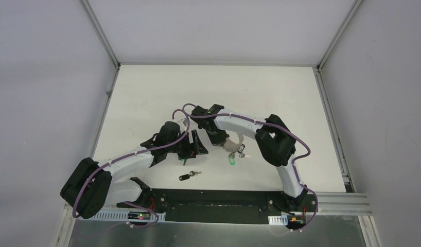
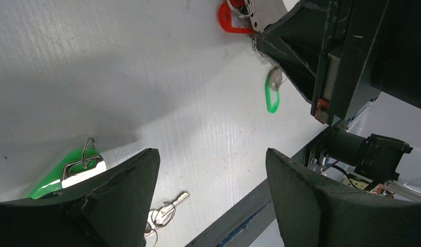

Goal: Put the keys on the keyring

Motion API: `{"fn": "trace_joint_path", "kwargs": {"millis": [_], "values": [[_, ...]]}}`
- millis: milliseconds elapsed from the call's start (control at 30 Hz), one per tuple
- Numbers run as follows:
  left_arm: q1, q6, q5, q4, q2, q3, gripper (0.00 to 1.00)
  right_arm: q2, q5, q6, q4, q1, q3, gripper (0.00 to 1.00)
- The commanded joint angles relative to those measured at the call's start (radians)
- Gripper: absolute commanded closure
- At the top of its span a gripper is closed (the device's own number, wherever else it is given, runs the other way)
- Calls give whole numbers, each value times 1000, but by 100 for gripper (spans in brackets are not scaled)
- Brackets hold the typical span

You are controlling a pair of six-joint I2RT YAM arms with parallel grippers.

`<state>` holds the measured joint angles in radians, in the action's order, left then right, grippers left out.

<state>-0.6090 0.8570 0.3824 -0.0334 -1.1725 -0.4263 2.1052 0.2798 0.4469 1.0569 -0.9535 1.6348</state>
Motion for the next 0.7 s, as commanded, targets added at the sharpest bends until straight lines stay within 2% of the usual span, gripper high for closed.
{"fn": "trace_joint_path", "kwargs": {"millis": [0,667], "values": [[-1,12,-20,-36,11,0,23,-26,33,0,28,-8,54,100],[-1,9,-23,-63,50,21,23,-312,-17,-125,24,12,51,100]]}}
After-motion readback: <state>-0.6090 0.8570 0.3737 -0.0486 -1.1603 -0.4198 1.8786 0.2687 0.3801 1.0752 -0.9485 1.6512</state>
